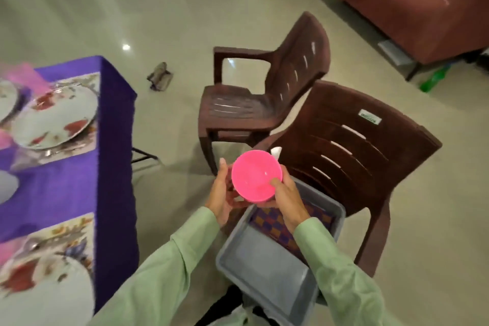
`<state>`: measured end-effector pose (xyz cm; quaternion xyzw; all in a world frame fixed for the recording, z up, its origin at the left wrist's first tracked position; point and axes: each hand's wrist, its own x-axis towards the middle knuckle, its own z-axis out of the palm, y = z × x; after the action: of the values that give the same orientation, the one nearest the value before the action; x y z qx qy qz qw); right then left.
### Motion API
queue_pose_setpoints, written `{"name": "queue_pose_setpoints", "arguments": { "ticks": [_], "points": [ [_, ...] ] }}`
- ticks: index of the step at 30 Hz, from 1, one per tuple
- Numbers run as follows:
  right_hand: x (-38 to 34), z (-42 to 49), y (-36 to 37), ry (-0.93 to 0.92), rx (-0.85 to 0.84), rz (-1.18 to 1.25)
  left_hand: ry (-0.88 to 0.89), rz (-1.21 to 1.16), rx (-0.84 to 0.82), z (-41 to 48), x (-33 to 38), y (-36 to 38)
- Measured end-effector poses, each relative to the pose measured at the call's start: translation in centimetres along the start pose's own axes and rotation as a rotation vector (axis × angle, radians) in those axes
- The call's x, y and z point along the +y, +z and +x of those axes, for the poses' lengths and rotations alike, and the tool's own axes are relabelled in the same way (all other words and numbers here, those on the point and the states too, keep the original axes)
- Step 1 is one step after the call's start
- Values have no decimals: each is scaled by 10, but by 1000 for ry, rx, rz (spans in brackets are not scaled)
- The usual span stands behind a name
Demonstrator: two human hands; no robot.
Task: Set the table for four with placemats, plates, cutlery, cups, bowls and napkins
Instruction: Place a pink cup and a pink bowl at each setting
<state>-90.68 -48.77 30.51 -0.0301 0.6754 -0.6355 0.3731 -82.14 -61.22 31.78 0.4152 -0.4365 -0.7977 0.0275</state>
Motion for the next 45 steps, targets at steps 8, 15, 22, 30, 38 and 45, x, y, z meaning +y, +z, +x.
{"name": "queue_pose_setpoints", "arguments": {
  "ticks": [8, 15, 22, 30, 38, 45],
  "points": [
    [-39, -35, 131, -16, -376, -264, 86, -544, 82, -80, 26, -104],
    [-47, -48, 252, -104, -580, -574, 253, -815, 260, -117, 30, -202],
    [-39, -62, 348, -434, -742, -877, 416, -923, 445, -151, 34, -277],
    [-34, -76, 446, -1017, -853, -1093, 445, -986, 628, -181, 25, -342],
    [-27, -90, 541, -1369, -1189, -1146, 594, -1134, 819, -194, 21, -383],
    [-29, -95, 592, -1582, -1485, -1142, 733, -1341, 999, -185, 25, -394]
  ]
}}
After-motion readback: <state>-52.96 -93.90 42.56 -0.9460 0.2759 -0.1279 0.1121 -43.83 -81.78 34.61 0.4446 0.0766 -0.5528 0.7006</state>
